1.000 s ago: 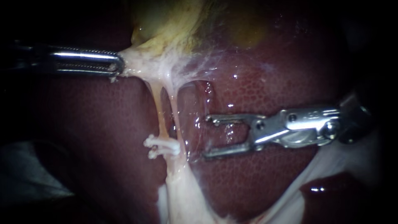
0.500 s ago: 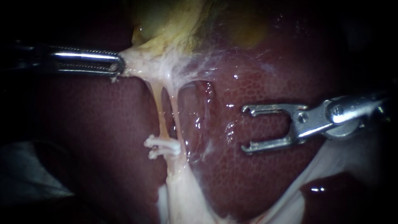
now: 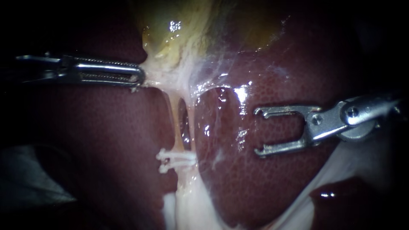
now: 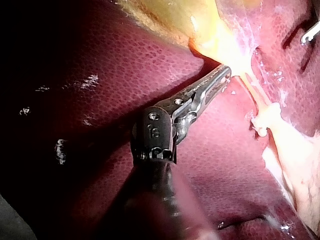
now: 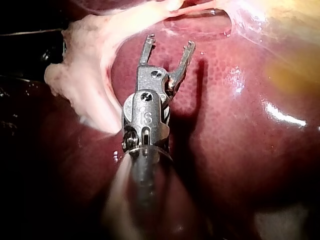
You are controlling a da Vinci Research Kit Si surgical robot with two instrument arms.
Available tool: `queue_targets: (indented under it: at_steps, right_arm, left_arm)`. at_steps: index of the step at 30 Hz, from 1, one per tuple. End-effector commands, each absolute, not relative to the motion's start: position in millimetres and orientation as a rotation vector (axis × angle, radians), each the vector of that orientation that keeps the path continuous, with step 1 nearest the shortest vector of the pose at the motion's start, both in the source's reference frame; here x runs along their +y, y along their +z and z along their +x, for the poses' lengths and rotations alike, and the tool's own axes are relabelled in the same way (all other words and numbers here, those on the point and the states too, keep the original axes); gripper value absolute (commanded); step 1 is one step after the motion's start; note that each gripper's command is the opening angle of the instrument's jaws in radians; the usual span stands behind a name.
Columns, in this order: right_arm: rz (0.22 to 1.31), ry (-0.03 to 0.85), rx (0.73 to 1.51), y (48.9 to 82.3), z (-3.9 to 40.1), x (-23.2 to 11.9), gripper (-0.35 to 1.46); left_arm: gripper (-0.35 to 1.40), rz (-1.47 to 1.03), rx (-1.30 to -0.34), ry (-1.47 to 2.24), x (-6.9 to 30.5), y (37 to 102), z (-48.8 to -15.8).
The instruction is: Going back second clip left tube
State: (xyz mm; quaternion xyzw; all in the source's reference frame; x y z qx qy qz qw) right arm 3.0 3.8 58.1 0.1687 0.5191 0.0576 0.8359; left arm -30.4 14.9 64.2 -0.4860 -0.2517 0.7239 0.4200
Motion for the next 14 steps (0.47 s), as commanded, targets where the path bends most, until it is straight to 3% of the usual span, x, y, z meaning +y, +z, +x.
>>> queue_targets:
  at_steps: [1,14]
  right_arm:
    - [0.359,0.121,1.1,58.0,2.9,3.8,0.5]
    - [0.362,0.119,1.102,58.0,2.7,3.8,0.5]
  left_arm:
    - [-0.35,-1.215,-0.632,1.815,14.9,64.3,-30.4]
    - [-0.35,-1.213,-0.635,1.81,14.7,64.4,-30.5]
